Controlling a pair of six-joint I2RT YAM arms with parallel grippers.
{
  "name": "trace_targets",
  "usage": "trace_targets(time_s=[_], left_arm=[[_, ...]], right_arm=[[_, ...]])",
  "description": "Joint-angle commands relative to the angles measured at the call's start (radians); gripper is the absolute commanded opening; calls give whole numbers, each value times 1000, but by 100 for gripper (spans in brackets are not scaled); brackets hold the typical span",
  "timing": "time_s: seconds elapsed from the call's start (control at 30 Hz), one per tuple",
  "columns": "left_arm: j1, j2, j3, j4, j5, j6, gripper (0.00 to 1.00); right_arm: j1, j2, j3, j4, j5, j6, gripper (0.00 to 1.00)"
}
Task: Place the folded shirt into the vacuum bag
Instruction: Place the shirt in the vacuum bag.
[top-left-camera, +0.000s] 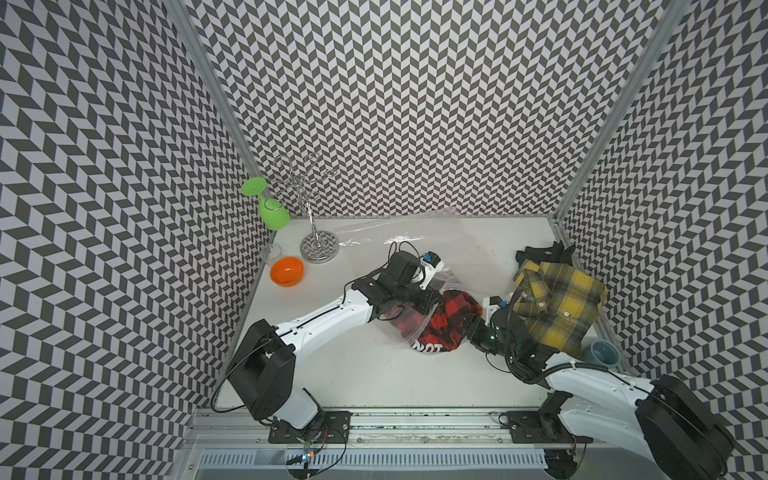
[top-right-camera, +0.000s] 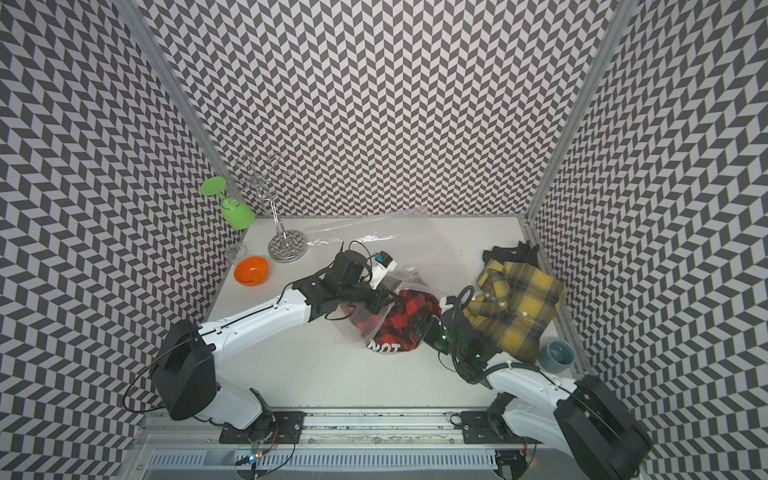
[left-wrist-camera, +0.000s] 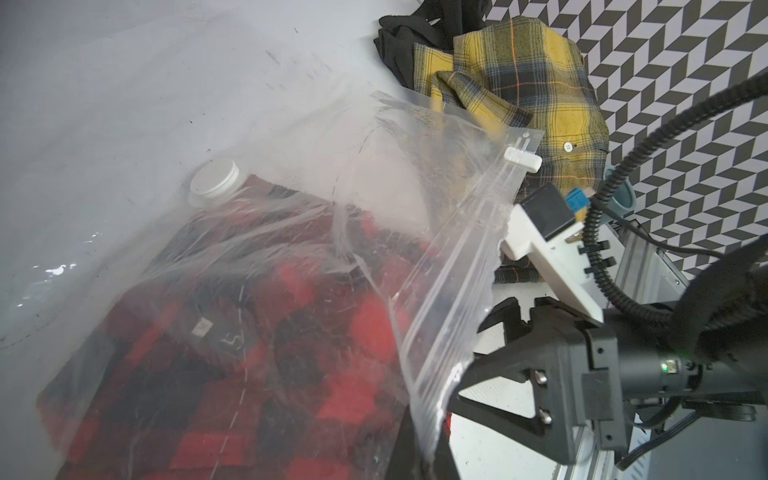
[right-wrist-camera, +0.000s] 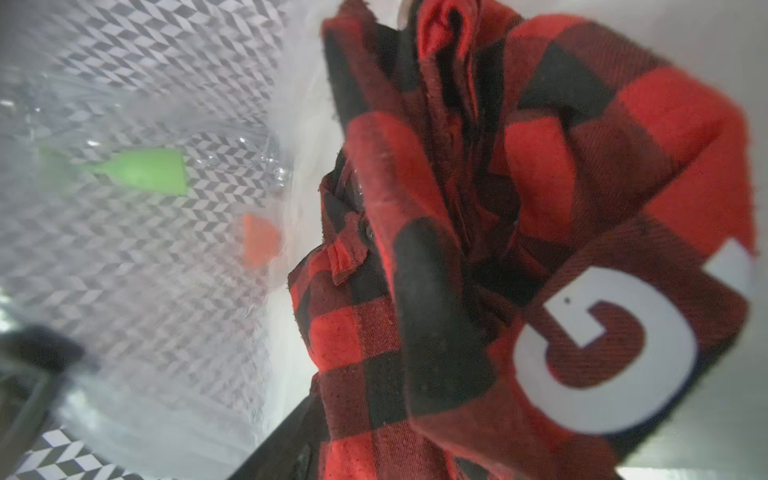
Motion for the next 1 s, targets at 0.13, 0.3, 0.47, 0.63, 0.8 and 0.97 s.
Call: trace_targets(time_s=[0.13,0.3,0.47,0.63,0.8,0.97], left_arm=[[-7,14,37,30,13,-1,0],[-15,15,52,31,15,-12,0],[-29,38,73,29,19,-12,0],[-32,37,71,31,16,-8,0],[-35,45,77,41,21,-18,0],[-36,45,79,40,23,-17,0]], right_arm=[[1,42,-54,71,-67,-38,86],[35,180,-53,196,-58,7,85],[60,186,5,173,8,27,78],[61,54,25,116,78,23,76],[72,191,20,204,22,56,77],[127,273,9,254,83,107,77]])
